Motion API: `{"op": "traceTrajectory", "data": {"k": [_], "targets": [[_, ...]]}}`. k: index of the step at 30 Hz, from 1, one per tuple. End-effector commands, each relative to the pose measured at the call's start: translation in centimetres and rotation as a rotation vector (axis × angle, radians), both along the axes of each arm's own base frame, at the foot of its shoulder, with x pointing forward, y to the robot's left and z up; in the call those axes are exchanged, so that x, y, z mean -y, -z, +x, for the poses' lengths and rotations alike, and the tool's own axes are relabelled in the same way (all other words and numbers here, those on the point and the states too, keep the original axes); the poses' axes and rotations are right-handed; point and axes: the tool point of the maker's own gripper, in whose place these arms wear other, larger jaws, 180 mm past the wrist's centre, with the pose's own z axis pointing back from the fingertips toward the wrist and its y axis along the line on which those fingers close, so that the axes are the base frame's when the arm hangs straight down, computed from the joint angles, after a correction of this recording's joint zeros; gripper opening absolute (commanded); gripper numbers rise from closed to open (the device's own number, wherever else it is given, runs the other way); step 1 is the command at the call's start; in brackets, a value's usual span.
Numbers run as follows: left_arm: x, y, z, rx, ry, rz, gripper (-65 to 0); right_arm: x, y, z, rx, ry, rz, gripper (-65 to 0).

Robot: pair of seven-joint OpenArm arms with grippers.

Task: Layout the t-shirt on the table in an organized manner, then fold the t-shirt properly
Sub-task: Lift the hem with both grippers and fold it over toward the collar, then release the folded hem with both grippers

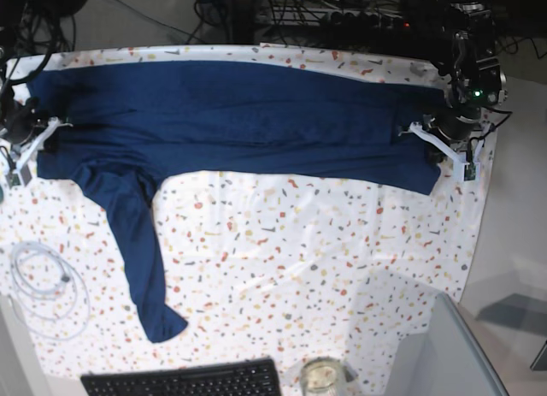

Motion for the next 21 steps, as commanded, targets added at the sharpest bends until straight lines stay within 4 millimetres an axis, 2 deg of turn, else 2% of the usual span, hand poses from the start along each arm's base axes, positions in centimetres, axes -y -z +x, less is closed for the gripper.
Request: {"op": "traceTrajectory", "data": {"k": [1,6,8,12,21], "targets": [[-0.6,-1.4,1.1,0.051,0.003,0.020,-65.0,0.8,-1.2,1.1,0.044,0.001,-0.016,-65.0],[-0.6,-1.6,1.7,0.031,0.003,0.017,-65.0,0.8,-2.0,2.4,0.070,0.001,-0.017,-65.0],[-1.2,-1.8,1.8,0.020,-0.013,0.020,-65.0,0.8,-2.3,2.9,0.076,0.000,-0.019,-65.0],[-2.9,-2.6,1.6,0.028,-0.060,0.031,-65.0,0.9,-2.1,2.6,0.029,-0.001,-0.022,-65.0],[-2.4,-1.4,0.2,-0.015,-0.056,0.022,-65.0,0.6,-1.1,1.5,-0.002,0.009,-0.011,-65.0]]}}
